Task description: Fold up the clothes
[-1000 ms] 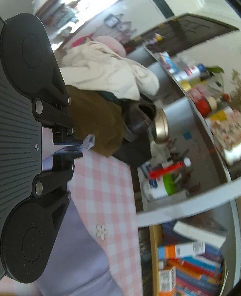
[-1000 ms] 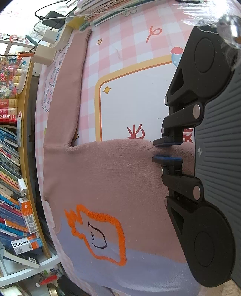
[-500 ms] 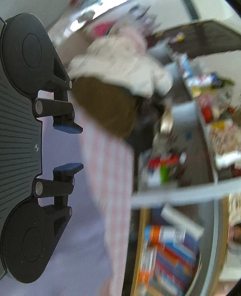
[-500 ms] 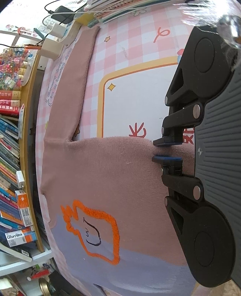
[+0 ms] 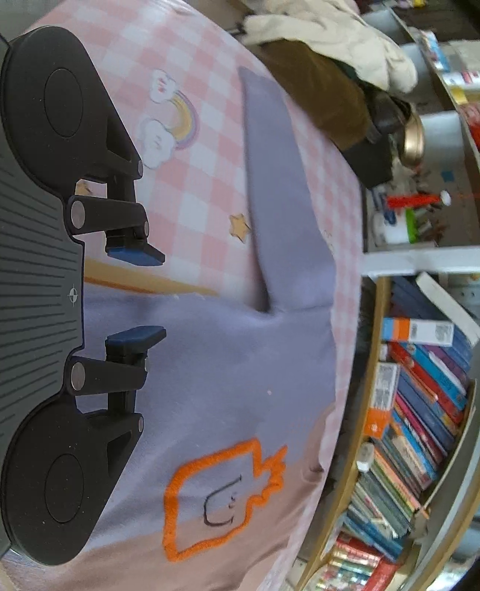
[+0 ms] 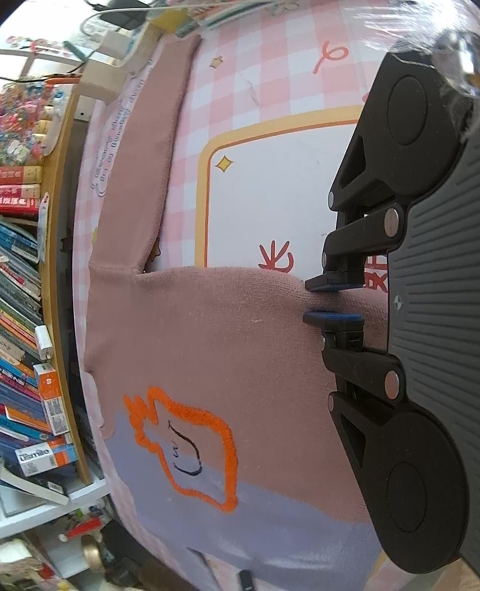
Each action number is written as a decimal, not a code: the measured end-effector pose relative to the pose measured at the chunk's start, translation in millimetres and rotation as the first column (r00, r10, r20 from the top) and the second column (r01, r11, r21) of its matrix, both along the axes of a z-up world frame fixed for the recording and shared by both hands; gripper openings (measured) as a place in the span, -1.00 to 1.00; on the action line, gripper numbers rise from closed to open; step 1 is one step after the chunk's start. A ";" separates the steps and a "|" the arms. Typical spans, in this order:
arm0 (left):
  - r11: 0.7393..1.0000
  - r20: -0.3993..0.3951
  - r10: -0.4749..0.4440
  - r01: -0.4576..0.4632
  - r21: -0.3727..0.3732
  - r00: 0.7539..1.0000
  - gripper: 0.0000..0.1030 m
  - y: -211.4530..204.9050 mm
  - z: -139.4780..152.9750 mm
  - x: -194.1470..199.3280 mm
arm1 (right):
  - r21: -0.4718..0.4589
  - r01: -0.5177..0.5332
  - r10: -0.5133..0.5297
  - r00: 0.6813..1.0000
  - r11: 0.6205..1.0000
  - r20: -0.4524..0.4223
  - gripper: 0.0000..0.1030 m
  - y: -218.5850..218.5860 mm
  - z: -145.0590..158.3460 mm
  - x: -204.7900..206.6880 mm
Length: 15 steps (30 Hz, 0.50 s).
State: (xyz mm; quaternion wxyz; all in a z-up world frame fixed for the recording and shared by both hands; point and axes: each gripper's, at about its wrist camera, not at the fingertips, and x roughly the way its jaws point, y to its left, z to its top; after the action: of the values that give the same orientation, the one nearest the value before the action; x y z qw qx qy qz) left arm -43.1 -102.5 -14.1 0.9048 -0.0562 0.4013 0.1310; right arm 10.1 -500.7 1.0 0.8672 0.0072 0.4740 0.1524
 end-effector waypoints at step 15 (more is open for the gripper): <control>0.994 -0.012 -0.044 0.043 -0.097 0.999 -0.86 10.0 -6.3 -4.0 | 0.027 -0.006 0.007 1.000 1.000 -0.013 -0.78 -3.6 1.4 -3.1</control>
State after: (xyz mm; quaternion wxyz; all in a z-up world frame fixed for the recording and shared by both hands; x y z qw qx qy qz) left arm -47.1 -92.5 -20.5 0.9008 -0.0901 0.4147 0.0921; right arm 7.0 -504.3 2.5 0.8634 0.0183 0.4777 0.1614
